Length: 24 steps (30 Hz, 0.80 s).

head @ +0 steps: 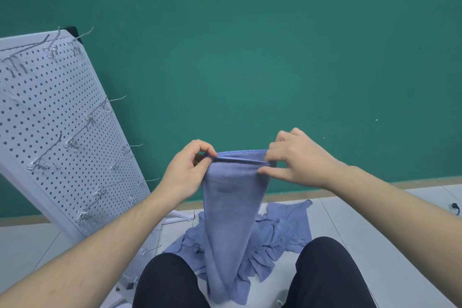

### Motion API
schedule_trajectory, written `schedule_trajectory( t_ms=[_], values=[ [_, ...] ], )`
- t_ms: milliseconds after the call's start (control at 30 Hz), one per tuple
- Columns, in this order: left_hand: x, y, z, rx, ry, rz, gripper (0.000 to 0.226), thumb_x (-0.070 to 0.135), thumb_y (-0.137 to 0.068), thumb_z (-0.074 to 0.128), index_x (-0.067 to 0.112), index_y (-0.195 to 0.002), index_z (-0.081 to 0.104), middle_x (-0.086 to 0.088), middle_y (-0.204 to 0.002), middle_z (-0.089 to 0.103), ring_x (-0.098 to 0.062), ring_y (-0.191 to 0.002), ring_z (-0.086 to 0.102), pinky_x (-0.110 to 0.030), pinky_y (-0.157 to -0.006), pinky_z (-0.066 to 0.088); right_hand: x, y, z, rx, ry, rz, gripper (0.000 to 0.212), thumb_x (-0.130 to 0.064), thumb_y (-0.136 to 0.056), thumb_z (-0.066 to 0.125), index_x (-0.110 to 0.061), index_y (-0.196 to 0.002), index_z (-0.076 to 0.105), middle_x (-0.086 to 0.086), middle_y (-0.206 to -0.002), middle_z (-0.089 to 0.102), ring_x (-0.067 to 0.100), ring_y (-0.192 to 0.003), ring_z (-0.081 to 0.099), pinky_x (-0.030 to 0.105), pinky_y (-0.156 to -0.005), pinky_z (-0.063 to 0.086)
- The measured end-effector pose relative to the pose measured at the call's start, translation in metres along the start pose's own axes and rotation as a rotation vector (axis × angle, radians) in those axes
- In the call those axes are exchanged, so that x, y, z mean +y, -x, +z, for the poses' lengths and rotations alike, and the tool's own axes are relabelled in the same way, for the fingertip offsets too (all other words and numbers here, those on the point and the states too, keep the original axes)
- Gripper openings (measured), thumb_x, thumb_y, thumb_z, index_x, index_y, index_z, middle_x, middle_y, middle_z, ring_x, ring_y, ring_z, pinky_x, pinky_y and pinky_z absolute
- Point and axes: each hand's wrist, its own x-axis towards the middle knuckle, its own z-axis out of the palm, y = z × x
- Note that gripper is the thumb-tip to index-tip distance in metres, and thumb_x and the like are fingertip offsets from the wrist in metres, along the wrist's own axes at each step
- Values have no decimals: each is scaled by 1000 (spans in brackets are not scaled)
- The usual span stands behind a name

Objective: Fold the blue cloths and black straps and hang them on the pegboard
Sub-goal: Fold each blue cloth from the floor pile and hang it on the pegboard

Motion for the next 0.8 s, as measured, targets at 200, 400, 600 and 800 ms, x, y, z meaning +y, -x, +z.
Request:
schedule_trajectory(
  t_ms=[200, 400, 600, 800],
  values=[
    [4, 0, -4, 49, 95, -17, 37, 5, -94, 65, 40, -105, 66, 11, -95, 67, -4, -81, 63, -15, -83, 46, -17, -8, -1, 115, -176, 125, 30, -54, -88, 58, -33, -71, 46, -4, -118, 55, 20, -110, 46, 38, -92, 28],
    [13, -2, -13, 53, -96, -36, 21, 13, -97, 64, 33, -97, 71, 17, -96, 69, 7, -85, 62, -9, -80, 44, -20, -20, -22, -50, -833, 533, 33, -23, -92, 72, -23, -74, 44, -10, -64, 51, 12, -60, 41, 31, -59, 37],
    [21, -1, -10, -57, 317, -200, 20, 12, -105, 45, 23, -94, 57, 4, -80, 66, -13, -76, 60, -29, -75, 59, -25, -27, -31, -182, -1339, 856, 30, -18, -93, 69, -7, -121, 65, 9, -96, 76, 17, -83, 68, 30, -79, 58],
    [25, -3, -1, 45, 565, -268, 11, 17, -103, 54, 24, -109, 58, 6, -66, 59, -10, -57, 47, -21, -51, 40, -31, -36, -28, 46, -1320, 848, 12, -26, -101, 57, -17, -93, 56, -2, -77, 62, 12, -67, 55, 31, -71, 51]
  ],
)
